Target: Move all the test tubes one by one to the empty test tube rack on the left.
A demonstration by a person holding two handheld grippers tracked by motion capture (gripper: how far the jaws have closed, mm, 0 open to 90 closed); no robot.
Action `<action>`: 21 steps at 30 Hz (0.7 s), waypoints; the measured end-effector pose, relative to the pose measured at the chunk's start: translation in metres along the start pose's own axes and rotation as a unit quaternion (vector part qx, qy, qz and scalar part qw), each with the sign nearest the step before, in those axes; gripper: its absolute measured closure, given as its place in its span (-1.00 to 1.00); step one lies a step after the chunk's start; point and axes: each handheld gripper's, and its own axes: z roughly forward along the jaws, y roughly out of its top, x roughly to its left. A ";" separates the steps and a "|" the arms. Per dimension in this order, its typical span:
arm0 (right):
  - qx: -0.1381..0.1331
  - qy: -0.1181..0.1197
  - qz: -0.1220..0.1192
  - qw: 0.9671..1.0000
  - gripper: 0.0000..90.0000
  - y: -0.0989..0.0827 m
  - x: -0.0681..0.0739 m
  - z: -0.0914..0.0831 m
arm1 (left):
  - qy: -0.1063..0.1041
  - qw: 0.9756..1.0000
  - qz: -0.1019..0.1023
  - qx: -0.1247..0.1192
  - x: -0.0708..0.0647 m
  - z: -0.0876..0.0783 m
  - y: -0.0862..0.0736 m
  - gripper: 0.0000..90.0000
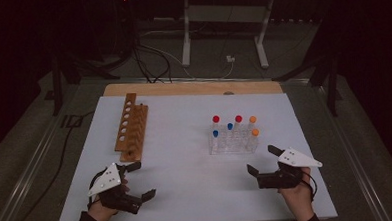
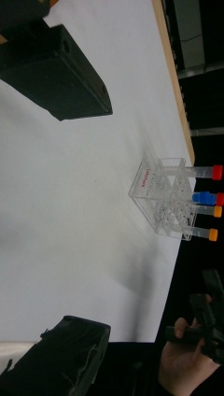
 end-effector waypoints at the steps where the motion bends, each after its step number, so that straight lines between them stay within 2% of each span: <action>1: 0.000 0.000 0.000 1.000 -1.00 0.000 0.000 0.000 | 0.000 1.000 -0.001 0.000 0.000 0.000 0.000 -0.99; 5: -0.008 -0.004 0.004 1.000 -1.00 0.012 0.003 -0.001 | 0.000 1.000 0.001 0.000 0.000 0.000 0.000 -0.99; 11: -0.003 -0.004 0.000 1.000 -1.00 0.025 0.011 0.004 | -0.002 1.000 0.000 -0.001 -0.001 0.001 0.000 -0.99; 21: -0.011 0.011 -0.005 1.000 -1.00 0.043 0.022 0.016 | -0.003 1.000 0.000 0.000 -0.001 0.001 0.001 -0.99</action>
